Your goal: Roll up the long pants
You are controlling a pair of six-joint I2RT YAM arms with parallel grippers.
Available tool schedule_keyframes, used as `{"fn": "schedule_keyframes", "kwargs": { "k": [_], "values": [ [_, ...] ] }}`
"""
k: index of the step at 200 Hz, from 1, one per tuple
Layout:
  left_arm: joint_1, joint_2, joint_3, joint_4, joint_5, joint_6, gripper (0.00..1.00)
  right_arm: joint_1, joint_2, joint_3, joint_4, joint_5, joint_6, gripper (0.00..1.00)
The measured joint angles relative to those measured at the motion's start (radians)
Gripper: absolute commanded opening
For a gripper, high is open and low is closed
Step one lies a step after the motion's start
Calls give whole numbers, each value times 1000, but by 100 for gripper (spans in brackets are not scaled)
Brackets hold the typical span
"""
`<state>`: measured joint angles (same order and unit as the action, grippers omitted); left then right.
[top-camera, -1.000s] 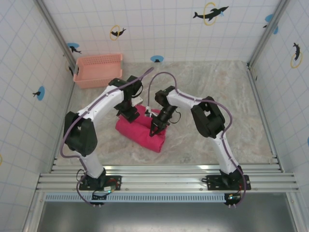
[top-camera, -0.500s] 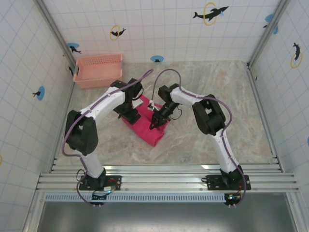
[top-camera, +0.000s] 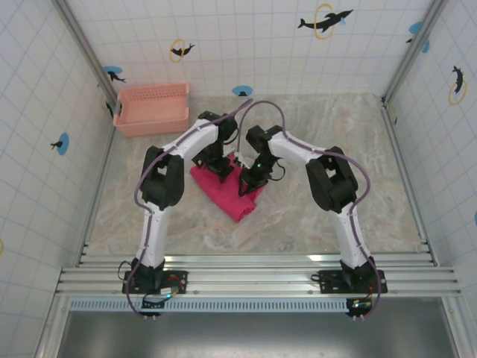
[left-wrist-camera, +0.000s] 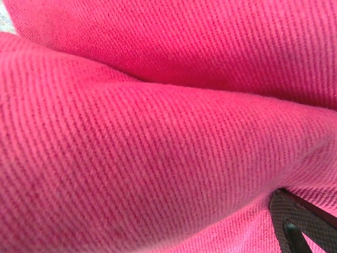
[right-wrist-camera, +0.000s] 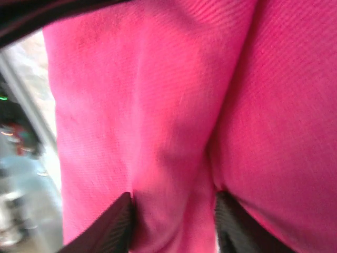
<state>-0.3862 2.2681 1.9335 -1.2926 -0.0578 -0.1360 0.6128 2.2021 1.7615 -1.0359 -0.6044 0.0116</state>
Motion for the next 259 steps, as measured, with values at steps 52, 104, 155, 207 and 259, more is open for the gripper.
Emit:
{"fn": "schedule_keyframes", "kwargs": {
  "k": [52,104,155,207,259],
  "values": [
    [0,69,93,-80,9,2,97,285,-359,-184,65,487,-108,60],
    [0,87,122,-108,9,20,97,529,-288,-332,240,744,-124,62],
    [8,77,103,-84,3,35,97,577,-166,-342,341,1003,-148,61],
    [26,61,81,-36,-7,43,97,555,-124,-313,354,1108,-160,63],
    [27,51,70,-21,-8,59,97,502,-107,-259,318,1063,-140,3]
  ]
}}
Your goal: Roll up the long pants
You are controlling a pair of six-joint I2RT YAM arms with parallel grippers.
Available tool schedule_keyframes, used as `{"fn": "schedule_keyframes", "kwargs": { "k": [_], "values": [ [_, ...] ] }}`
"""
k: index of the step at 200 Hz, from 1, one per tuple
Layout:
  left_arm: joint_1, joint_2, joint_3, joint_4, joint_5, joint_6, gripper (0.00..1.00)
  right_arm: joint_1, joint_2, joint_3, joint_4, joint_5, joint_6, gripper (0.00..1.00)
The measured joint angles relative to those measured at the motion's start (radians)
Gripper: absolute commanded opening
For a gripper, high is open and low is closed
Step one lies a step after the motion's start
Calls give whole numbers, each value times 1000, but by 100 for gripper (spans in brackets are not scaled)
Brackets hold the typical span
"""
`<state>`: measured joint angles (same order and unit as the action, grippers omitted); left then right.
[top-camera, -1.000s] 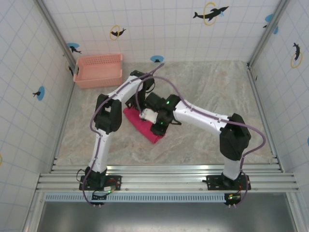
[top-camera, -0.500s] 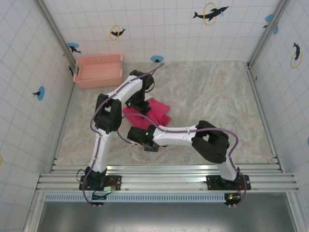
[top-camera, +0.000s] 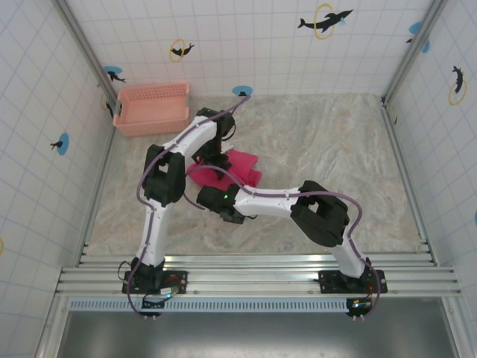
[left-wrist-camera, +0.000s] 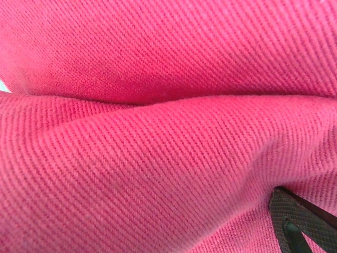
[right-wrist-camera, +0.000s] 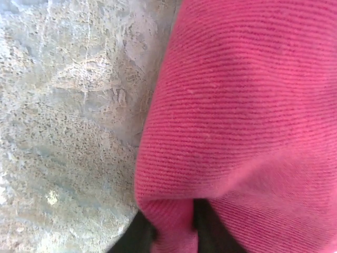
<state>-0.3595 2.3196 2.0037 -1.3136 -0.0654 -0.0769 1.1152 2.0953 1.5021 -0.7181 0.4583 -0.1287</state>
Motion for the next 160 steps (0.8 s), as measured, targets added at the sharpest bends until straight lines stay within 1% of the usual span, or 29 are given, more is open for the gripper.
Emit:
{"fn": "schedule_keyframes", "kwargs": {
  "k": [19,32,73,85,120,141,160],
  "values": [
    [1,-19,-22,16,0,3,97,-23,-4,13,-15,-66,-24,1],
    [1,-30,-37,25,2,15,97,-48,-14,18,-23,-137,-49,0],
    [1,-69,-85,37,20,39,97,-161,-45,46,-61,-485,-65,0],
    [1,-87,-105,37,32,44,97,-187,-56,46,-69,-595,-47,0],
    [6,-126,-119,13,58,45,97,-225,-76,46,-81,-851,8,0],
    [14,-144,-109,-8,55,44,97,-253,-83,43,-80,-1007,51,0],
    [26,-164,-66,-37,28,43,97,-294,-114,-2,-21,-1146,128,0]
  ]
}}
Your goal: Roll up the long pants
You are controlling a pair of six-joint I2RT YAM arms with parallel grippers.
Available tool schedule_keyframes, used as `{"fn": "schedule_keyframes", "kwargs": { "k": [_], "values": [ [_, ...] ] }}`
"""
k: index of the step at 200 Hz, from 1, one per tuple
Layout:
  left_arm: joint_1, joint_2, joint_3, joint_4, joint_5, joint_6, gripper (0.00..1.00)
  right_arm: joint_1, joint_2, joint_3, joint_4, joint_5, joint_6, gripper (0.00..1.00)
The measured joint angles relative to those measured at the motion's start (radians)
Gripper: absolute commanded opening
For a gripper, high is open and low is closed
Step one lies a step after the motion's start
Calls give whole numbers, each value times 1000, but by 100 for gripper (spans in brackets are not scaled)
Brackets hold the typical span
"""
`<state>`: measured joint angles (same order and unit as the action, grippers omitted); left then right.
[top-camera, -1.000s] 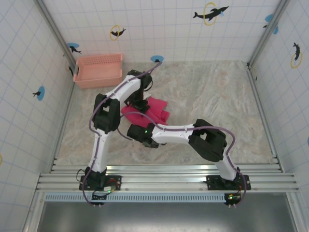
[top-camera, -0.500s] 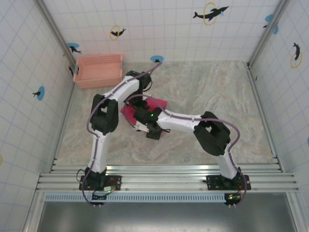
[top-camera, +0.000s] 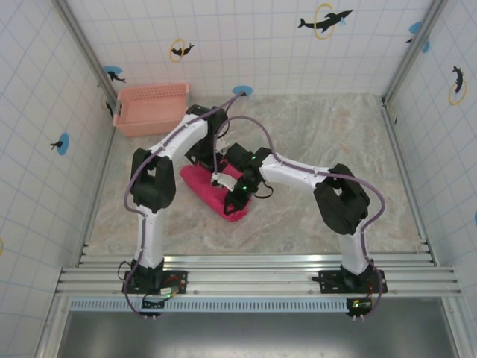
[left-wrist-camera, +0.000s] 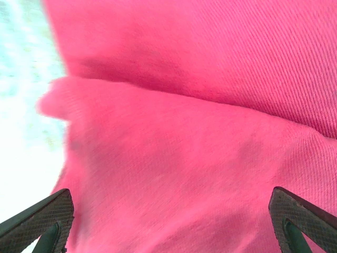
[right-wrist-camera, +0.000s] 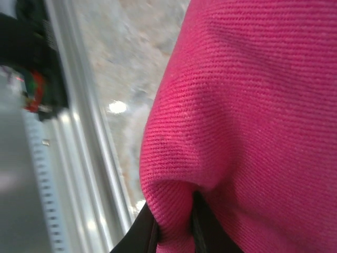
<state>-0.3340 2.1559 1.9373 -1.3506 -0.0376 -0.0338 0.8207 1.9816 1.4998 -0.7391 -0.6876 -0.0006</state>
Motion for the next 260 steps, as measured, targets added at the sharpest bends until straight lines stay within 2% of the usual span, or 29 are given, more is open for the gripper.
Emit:
{"fn": "schedule_keyframes", "kwargs": {
  "k": [19,43,68,86,121,152,172,200,230,260],
  "values": [
    [8,-32,56,-19,-36,0,97,-64,-48,-89,128,-124,132,0],
    [13,-97,69,-33,-66,-9,97,-163,-84,-226,375,-229,351,0],
    [13,-135,47,-37,-77,-38,97,-249,-85,-355,626,-264,541,0],
    [13,-158,-30,-22,-68,-80,97,-294,-82,-424,790,-277,667,0],
    [26,-208,-222,68,48,-204,97,-338,-21,-513,1168,-281,949,0],
    [51,-263,-350,219,175,-352,97,-375,121,-580,1578,-266,1263,0],
    [56,-278,-388,333,232,-437,98,-389,204,-595,1773,-252,1415,0],
    [55,-283,-430,507,293,-535,97,-393,243,-599,1897,-229,1514,0],
    [56,-276,-425,645,338,-605,97,-394,259,-599,1936,-221,1550,0],
    [60,-205,-365,734,367,-636,97,-394,265,-599,1949,-224,1561,0]
  ]
}}
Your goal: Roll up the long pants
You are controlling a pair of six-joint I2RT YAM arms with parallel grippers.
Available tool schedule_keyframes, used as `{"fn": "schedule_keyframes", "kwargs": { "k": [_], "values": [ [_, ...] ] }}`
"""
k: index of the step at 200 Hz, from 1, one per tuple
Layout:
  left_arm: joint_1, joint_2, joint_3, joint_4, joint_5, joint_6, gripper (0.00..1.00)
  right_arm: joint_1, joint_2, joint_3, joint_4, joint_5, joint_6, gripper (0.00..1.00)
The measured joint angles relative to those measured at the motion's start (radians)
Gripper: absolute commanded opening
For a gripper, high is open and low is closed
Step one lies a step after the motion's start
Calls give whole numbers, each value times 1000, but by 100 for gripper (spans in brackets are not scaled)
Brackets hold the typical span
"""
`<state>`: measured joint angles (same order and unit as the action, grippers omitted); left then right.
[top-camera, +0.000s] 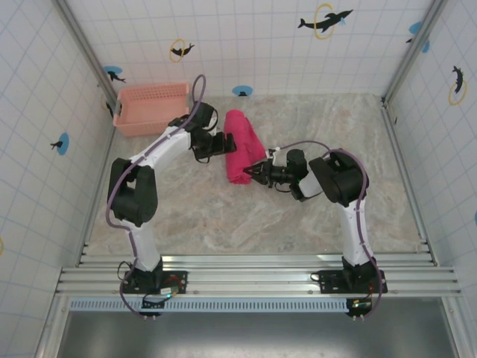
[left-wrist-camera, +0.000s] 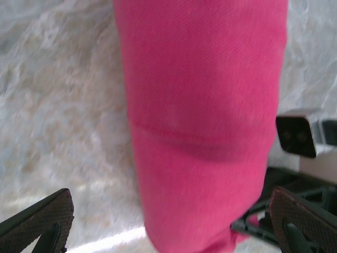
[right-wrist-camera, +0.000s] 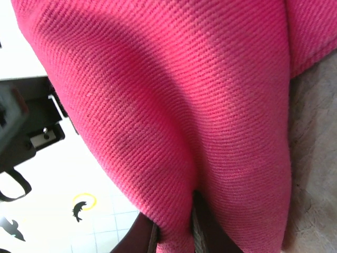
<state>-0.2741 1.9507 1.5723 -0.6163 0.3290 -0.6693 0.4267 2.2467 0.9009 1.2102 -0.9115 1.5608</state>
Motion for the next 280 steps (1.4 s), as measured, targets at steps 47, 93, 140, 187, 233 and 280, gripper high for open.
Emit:
{"fn": "schedule_keyframes", "kwargs": {
  "k": [47,93,140,187,233,280],
  "values": [
    [40,150,103,57,32,-11,97,-1,10,11,0,-11,2,0],
    [55,259,163,171,143,-43,98,-10,34,56,-32,-25,2,0],
    [52,333,174,349,282,-88,98,-14,66,119,-62,-35,11,0],
    [39,470,262,462,452,-93,94,-17,99,169,-64,-32,43,0],
    [25,524,313,475,499,-117,0,-23,117,203,-76,-46,66,0],
    [27,541,349,462,507,-142,0,-40,127,222,-88,-72,71,29]
  ]
}}
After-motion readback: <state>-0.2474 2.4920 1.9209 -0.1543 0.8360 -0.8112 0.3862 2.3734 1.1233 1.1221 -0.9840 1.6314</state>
